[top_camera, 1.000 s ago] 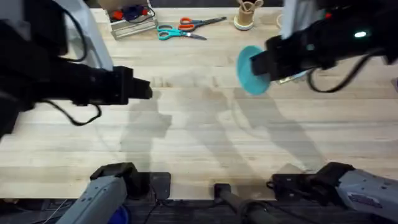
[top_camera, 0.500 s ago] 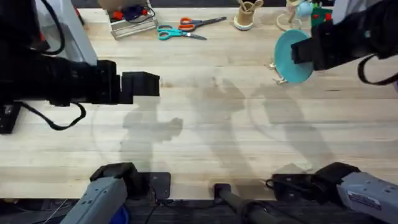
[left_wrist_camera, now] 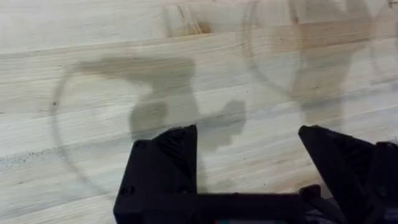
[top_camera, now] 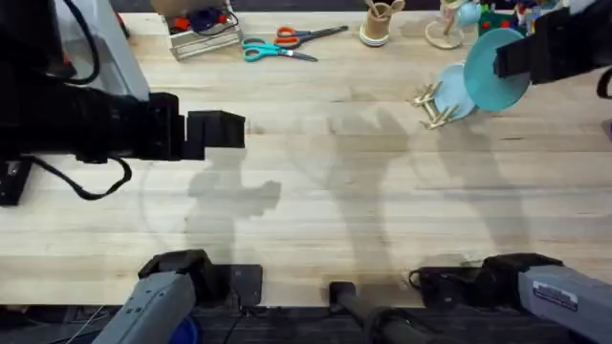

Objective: Pick up the plates from the table one by one and place each into a slot on the dish rack.

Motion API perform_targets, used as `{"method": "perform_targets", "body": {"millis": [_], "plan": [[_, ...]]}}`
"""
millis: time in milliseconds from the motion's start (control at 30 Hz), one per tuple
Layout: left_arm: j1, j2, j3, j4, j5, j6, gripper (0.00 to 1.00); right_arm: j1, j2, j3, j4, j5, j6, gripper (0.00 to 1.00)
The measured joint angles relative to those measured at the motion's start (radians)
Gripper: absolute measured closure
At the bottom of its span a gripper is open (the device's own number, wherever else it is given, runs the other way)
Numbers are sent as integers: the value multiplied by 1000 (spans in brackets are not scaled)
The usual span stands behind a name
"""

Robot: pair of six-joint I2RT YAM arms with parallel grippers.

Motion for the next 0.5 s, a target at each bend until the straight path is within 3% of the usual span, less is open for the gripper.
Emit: {"method": "perform_targets", "body": {"millis": [167,500], "plan": [[0,0,0,0,0,0,6,-50,93,0,54,-25,-84,970],[0,0,0,-2,-3,0,6,-54,242,0,171,-38,-152,970]]}}
